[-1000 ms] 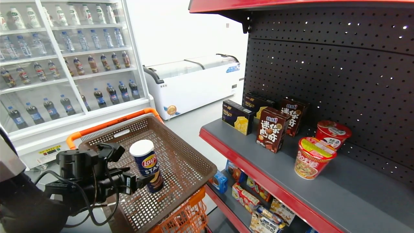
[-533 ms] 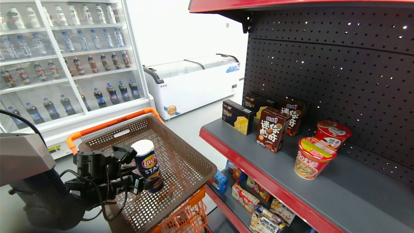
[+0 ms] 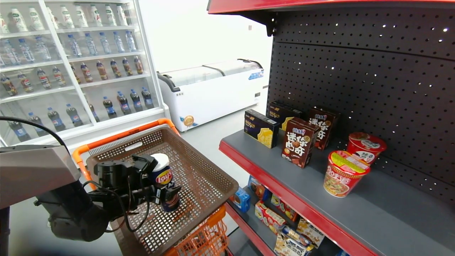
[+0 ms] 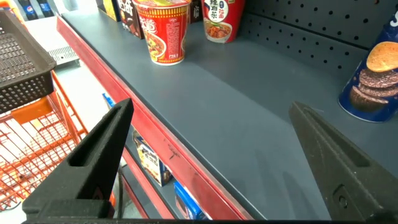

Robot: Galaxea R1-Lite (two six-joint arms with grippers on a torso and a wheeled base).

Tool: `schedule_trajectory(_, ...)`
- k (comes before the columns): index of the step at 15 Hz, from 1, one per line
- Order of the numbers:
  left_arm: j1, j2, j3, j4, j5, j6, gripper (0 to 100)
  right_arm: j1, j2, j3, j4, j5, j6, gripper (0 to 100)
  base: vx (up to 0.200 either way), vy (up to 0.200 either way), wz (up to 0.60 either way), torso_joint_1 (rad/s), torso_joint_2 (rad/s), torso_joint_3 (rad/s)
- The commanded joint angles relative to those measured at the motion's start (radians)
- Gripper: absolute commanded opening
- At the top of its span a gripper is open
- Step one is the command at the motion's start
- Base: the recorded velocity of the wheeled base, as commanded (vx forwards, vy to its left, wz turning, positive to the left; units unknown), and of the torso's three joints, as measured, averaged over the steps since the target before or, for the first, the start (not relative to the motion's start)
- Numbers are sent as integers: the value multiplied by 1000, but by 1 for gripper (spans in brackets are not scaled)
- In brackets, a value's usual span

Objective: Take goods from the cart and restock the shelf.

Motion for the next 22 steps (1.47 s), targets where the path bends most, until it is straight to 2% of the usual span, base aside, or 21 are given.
schedule_trajectory(1, -7, -3, 7, 0, 7, 2, 100, 0, 0, 0, 0, 0, 0, 100, 0, 0, 0, 0, 0, 0)
schedule_trajectory(6, -2, -214, 116, -20, 2, -6, 100, 0, 0, 0, 0, 0, 0, 100, 0, 0, 0, 0, 0, 0)
schedule_trajectory(8, -7, -230, 122, -21, 4, -49, 100, 0, 0, 0, 0, 0, 0, 100, 0, 0, 0, 0, 0, 0)
schedule_trajectory(10, -1, -217, 131, -29, 9, -40, 100, 0, 1, 0, 0, 0, 0, 100, 0, 0, 0, 0, 0, 0)
schedule_trajectory(16, -11, -209, 175, -20, -10, -40, 100, 0, 0, 0, 0, 0, 0, 100, 0, 0, 0, 0, 0, 0)
schedule_trajectory(17, -11, -207, 171, -18, -14, -41, 0, 0, 0, 0, 0, 0, 0, 100, 0, 0, 0, 0, 0, 0)
schedule_trajectory(22, -10, -180, 162, -17, -7, -44, 0, 0, 1, 0, 0, 0, 0, 100, 0, 0, 0, 0, 0, 0)
